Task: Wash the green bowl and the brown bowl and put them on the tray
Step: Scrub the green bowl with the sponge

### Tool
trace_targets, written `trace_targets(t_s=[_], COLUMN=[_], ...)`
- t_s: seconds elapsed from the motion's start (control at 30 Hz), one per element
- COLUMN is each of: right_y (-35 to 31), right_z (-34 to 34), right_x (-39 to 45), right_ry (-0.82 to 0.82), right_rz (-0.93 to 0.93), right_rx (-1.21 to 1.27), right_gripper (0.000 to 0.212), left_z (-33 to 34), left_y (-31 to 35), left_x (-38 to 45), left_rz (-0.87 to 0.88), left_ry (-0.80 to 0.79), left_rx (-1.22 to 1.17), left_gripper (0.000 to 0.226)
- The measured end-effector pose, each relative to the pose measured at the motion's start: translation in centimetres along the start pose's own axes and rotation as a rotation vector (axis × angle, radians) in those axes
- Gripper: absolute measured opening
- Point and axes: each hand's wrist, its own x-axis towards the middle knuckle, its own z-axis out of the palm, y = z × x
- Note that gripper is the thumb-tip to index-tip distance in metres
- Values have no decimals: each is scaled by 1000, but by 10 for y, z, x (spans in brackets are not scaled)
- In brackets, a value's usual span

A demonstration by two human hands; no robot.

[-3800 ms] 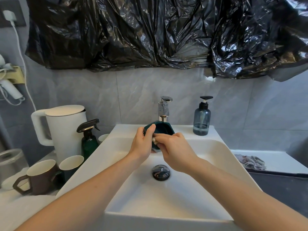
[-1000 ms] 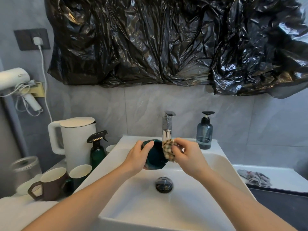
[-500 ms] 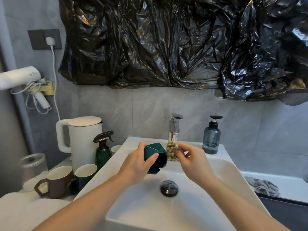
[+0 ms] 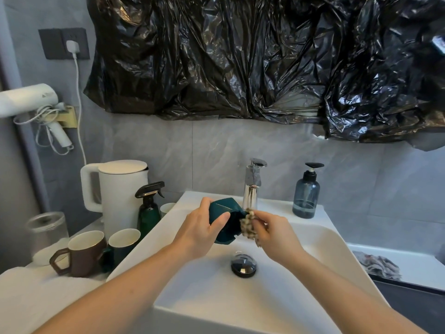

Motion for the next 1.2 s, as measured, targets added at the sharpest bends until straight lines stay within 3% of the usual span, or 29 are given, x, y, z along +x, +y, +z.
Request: trace_targets(t_s=[0.13, 0.23, 0.33, 0.53, 0.67, 0.83, 1.03, 1.2], right_y=[-3, -10, -17, -18, -18, -22, -17, -14], right_z=[-4, -4, 5, 1, -1, 4, 0, 3], right_x=[2, 2, -3, -7, -7, -6, -6, -3], right_ry=[88, 172, 116, -71, -60, -13, -4, 48], right_rz=[96, -50, -220, -268, -234, -400, -213, -131], right_rx=[246, 197, 115, 52, 77, 27, 184, 317], right_gripper=[26, 27, 38, 60, 62, 59, 55, 46], left_z=[6, 6, 6, 5, 7, 9, 7, 9], left_y=[3, 2, -1, 0, 2, 4, 5, 7], left_x=[-1, -1, -3, -2, -3, -4, -2, -4], left_rz=[17, 29, 54, 67, 77, 110, 36, 15], left_ry=[-51, -70, -81, -24, -31, -42, 23, -45], left_rx=[8, 58, 66, -4, -40, -98, -222, -339], left_gripper=[43, 40, 37, 37, 37, 34, 43, 48])
